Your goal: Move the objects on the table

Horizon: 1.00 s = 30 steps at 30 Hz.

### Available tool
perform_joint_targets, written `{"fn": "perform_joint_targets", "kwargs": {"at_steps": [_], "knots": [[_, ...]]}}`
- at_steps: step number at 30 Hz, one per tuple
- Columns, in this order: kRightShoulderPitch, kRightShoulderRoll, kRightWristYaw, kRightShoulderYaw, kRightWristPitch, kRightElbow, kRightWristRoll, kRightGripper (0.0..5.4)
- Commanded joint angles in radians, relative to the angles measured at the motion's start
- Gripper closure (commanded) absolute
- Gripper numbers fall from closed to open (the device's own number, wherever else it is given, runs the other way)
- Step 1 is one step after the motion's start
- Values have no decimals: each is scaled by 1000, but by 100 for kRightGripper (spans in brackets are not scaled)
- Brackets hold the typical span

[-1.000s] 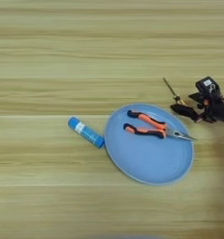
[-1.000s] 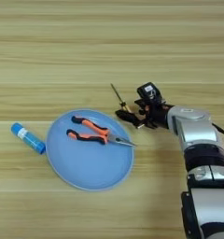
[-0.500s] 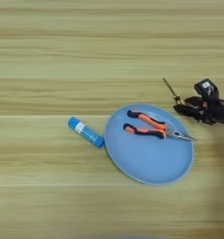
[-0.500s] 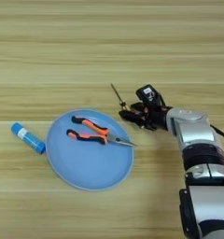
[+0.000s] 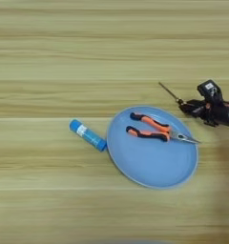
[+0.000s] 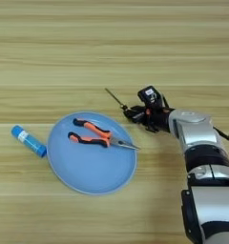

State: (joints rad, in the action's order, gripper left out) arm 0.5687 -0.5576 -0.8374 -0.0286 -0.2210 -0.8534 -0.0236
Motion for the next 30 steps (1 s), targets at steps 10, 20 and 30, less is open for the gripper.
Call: {"fn": "perform_joint_targets", "kwargs": {"at_steps": [10,20,30], "knots": [[69,-29,22,-3,28,3,8,453],[68,-38,14,-18,8,76,-10,453],[34,-45,-4,-36,-47,244,-33,453]]}}
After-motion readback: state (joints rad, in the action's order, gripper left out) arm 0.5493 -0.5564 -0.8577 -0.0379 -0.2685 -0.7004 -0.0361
